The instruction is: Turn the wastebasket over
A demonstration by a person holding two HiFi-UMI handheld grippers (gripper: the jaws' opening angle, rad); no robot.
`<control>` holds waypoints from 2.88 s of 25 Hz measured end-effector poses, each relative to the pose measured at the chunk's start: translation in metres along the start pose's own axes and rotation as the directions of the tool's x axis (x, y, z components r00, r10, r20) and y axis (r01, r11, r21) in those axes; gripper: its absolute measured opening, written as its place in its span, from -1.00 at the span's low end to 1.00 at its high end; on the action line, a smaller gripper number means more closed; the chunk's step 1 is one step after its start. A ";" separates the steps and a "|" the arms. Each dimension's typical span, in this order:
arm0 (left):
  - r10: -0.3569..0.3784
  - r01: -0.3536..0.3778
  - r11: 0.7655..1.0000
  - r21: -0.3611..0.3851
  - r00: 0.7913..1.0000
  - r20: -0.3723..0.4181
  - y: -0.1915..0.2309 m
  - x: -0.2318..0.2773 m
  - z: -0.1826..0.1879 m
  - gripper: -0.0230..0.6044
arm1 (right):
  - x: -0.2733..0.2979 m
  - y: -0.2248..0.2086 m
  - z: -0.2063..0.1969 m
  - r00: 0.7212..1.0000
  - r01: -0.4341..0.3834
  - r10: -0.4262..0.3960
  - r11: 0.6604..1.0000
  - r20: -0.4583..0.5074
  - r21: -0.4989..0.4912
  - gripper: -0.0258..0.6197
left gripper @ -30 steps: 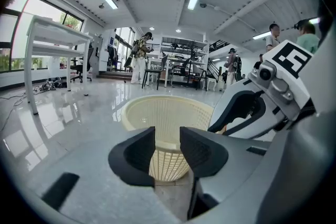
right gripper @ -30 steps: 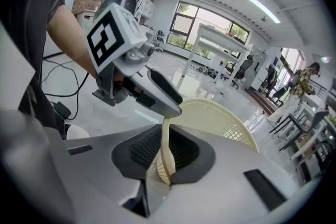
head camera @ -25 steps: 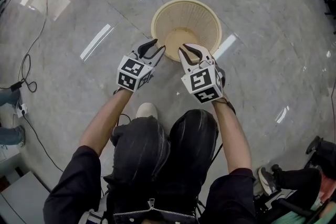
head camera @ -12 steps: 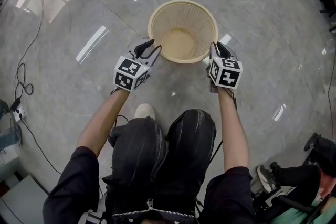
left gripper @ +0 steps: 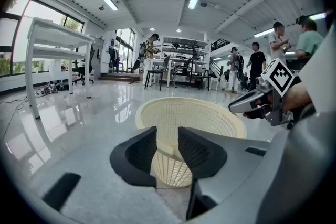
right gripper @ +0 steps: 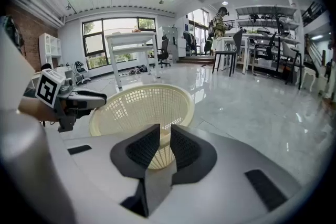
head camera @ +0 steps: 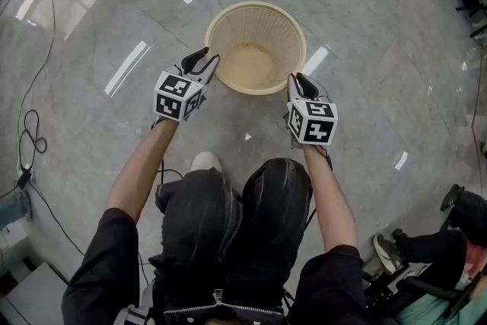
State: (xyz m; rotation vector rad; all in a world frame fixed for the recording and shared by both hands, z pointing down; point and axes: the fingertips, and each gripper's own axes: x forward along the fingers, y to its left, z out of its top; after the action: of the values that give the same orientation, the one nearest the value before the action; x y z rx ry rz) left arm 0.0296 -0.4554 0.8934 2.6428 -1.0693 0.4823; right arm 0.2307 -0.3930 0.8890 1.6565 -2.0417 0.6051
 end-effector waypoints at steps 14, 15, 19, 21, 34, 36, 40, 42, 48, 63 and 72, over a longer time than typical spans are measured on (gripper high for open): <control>-0.045 0.031 0.997 0.069 0.974 0.220 -0.022 -0.071 0.109 -0.91 | -0.045 0.035 0.088 0.982 -0.081 0.096 0.992 0.163 -0.092 -0.85; -0.061 0.045 0.996 0.077 0.974 0.217 -0.027 -0.080 0.123 -0.91 | -0.054 0.044 0.098 0.983 -0.093 0.107 0.991 0.151 -0.092 -0.85; -0.088 0.074 0.994 0.075 0.976 0.201 -0.045 -0.123 0.192 -0.91 | -0.104 0.076 0.150 0.981 -0.144 0.156 0.984 0.117 -0.109 -0.85; -0.086 0.076 0.995 0.062 0.978 0.188 -0.054 -0.145 0.232 -0.91 | -0.138 0.087 0.183 0.980 -0.155 0.165 0.983 0.108 -0.096 -0.85; -0.044 0.027 0.995 0.094 0.982 0.182 -0.122 -0.324 0.521 -0.91 | -0.386 0.137 0.429 0.986 -0.075 0.080 0.996 0.146 -0.041 -0.85; -0.058 0.043 0.995 0.089 0.984 0.170 -0.141 -0.346 0.552 -0.91 | -0.422 0.143 0.454 0.985 -0.070 0.075 0.997 0.155 -0.034 -0.85; -0.054 0.045 0.997 0.056 0.984 0.167 -0.182 -0.387 0.601 -0.91 | -0.488 0.150 0.488 0.982 -0.065 0.065 0.998 0.180 -0.009 -0.85; -0.028 0.019 0.999 0.049 0.980 0.199 -0.201 -0.412 0.623 -0.91 | -0.517 0.154 0.497 0.978 -0.066 0.064 0.998 0.201 0.001 -0.86; -0.019 0.015 1.000 0.018 0.976 0.218 -0.239 -0.458 0.633 -0.91 | -0.570 0.178 0.495 0.971 -0.055 0.047 0.998 0.233 0.027 -0.85; -0.030 0.023 0.999 0.039 0.984 0.174 -0.251 -0.553 0.586 -0.91 | -0.629 0.269 0.464 0.964 -0.027 0.017 0.999 0.264 0.033 -0.89; -0.043 0.034 0.998 0.046 0.980 0.193 -0.249 -0.590 0.585 -0.91 | -0.649 0.304 0.470 0.958 -0.008 0.001 1.000 0.286 0.023 -0.89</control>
State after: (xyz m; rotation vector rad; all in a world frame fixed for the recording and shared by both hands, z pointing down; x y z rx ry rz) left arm -0.0714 -0.1167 0.1017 2.7887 -1.0700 0.2456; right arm 0.0240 -0.1008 0.1102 1.8452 -2.2450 0.4109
